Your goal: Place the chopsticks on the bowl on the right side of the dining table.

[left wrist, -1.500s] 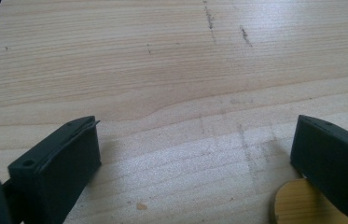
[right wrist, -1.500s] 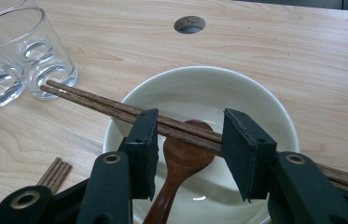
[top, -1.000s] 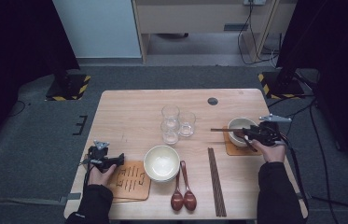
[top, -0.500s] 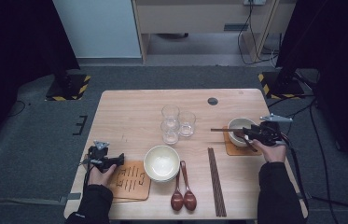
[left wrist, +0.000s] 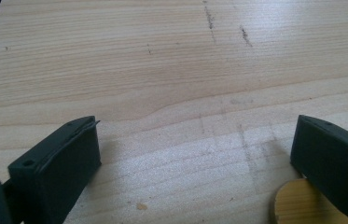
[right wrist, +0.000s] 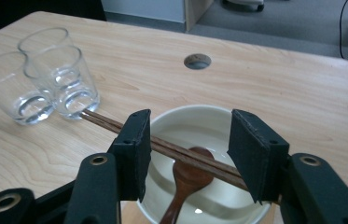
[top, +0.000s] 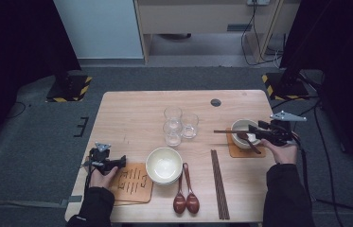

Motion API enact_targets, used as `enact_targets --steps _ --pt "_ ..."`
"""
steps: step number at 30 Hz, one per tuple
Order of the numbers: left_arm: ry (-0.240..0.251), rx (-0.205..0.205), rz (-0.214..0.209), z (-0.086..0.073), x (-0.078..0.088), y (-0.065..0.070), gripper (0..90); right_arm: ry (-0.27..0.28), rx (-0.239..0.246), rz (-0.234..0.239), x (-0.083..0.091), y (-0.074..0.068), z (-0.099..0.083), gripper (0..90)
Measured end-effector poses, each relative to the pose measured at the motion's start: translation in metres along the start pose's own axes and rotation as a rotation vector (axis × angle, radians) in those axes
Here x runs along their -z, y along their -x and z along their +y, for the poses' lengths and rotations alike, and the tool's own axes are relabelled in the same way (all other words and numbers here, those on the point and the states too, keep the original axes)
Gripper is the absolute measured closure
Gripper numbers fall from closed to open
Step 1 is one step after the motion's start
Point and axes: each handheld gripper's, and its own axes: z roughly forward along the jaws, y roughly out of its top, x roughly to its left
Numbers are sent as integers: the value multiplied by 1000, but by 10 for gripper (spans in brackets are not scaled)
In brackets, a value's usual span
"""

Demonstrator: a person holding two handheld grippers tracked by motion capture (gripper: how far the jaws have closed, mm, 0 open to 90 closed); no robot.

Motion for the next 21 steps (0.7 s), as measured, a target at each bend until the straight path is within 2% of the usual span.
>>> enact_targets --steps 6,21 --pt "0 0 0 0 0 0 2 27 14 32 7 -10 12 449" --pt "0 0 0 0 0 0 3 72 21 61 13 -23 34 387"
